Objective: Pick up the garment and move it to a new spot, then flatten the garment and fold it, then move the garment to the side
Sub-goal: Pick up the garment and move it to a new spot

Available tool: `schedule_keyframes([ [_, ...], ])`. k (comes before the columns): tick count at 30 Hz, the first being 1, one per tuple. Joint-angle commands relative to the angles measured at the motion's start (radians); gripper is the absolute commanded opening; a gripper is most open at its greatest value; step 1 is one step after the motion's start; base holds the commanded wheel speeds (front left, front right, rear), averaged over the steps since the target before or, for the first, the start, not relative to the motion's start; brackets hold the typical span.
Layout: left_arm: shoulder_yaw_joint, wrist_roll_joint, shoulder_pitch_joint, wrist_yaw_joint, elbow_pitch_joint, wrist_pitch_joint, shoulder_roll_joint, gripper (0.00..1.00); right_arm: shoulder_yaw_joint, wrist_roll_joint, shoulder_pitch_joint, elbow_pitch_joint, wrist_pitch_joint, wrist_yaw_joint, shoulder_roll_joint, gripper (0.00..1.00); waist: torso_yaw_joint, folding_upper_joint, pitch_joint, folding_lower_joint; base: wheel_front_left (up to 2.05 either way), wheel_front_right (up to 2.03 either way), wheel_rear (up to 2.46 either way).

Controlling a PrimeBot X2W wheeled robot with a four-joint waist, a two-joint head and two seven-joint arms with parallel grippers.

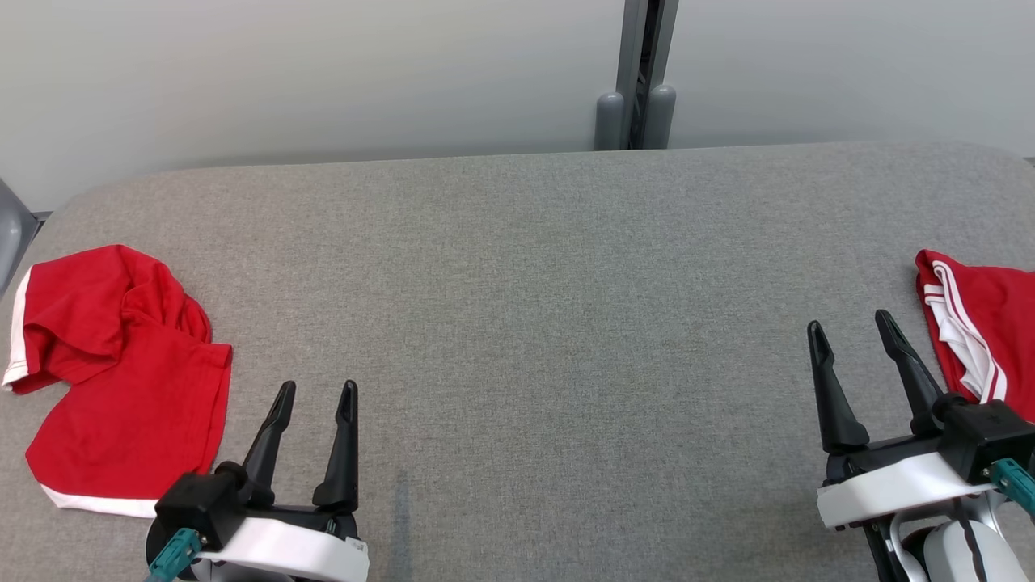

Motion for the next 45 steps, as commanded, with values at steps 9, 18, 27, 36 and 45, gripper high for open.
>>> schedule_keyframes([
  [9,-0.005,-0.001,-0.014,-0.004,0.005,0.001,0.004,1.00,-0.010,0.006,0.002,0.000,-0.006,0.000,-0.004,1.00,0.010,0.0000,0.002,0.0000,0.00,0.00,0.00],
  [18,-0.015,0.011,-0.023,-0.001,0.010,0.001,0.004,1.00,0.018,0.011,0.009,-0.001,-0.006,0.000,0.000,1.00,0.117,0.0000,0.007,0.0000,0.00,0.00,0.00],
  [27,0.015,0.025,0.005,-0.001,0.019,0.001,0.004,1.00,0.068,0.026,0.007,0.017,-0.006,0.000,0.008,1.00,0.244,0.0000,-0.008,0.0000,0.00,0.00,0.00],
  [36,0.016,0.022,0.031,0.001,0.012,0.001,0.004,1.00,0.133,0.032,0.012,0.050,-0.006,0.000,-0.010,1.00,0.376,0.0000,-0.052,0.0000,0.00,0.00,0.00],
  [45,0.031,0.018,0.053,0.007,-0.004,0.001,0.003,1.00,0.166,0.040,0.009,0.062,-0.006,0.000,-0.015,1.00,0.442,0.0000,-0.055,0.0000,0.00,0.00,0.00],
])
